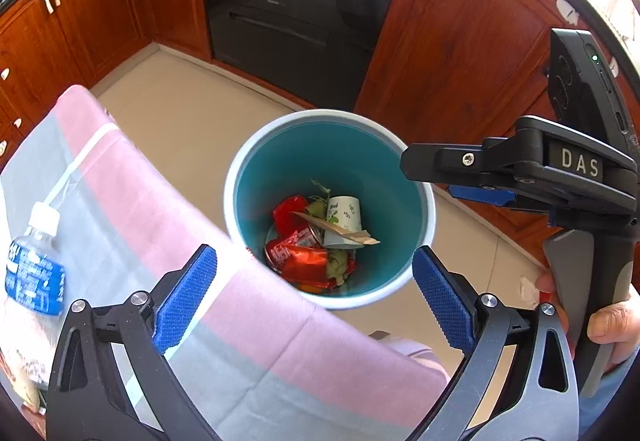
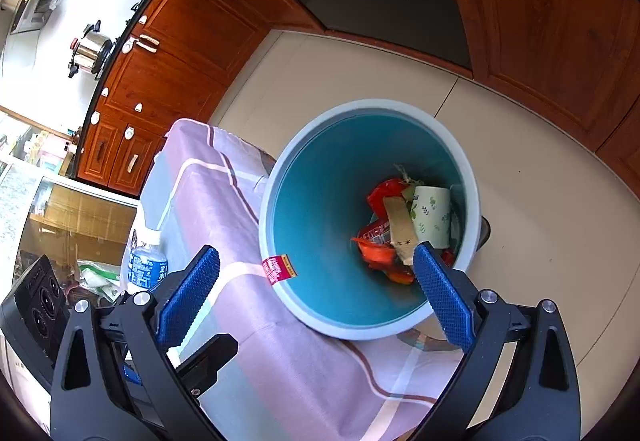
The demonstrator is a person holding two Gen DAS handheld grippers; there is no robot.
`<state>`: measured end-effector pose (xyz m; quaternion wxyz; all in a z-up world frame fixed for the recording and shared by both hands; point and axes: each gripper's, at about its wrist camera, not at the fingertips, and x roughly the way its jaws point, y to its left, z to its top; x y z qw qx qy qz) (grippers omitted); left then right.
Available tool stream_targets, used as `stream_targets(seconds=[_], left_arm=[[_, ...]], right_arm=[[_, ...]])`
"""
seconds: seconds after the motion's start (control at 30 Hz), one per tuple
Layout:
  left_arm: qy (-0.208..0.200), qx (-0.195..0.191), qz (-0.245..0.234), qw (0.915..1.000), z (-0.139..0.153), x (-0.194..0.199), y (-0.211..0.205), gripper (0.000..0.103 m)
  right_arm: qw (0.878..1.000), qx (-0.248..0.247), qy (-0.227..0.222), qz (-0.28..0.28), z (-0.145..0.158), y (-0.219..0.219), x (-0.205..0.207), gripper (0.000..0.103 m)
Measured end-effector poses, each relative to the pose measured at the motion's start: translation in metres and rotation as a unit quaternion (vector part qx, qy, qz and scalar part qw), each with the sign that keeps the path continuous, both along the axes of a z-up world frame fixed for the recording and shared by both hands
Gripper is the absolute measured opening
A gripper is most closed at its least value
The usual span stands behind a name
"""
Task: Collect trash
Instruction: 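Move both tools back to the table toward the brown bowl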
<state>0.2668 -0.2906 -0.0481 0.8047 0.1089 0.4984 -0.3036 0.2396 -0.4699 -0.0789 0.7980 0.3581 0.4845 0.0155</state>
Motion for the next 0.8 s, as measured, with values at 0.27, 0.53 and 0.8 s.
stream_targets(seconds=[0.27, 0.53, 0.8], left_arm=[[-0.007, -0.019, 0.025, 0.9995, 0.016, -0.019, 0.039, 0.099], [-0.018, -0.023, 0.063, 0.9976, 0.027, -0.038, 0.1, 0.099], [-0.022, -0.024, 0.109, 0.9935, 0.033, -0.05, 0.174, 0.099]], right_arm=[[1.0, -0.005, -0.004, 0.021, 0.018, 0.033, -0.01, 0.093], [0.998, -0.011, -0.011, 0.056, 0.035, 0.079, -0.01, 0.093], [0.994, -0.025, -0.011, 0.103, 0.047, 0.137, -0.009, 0.093]])
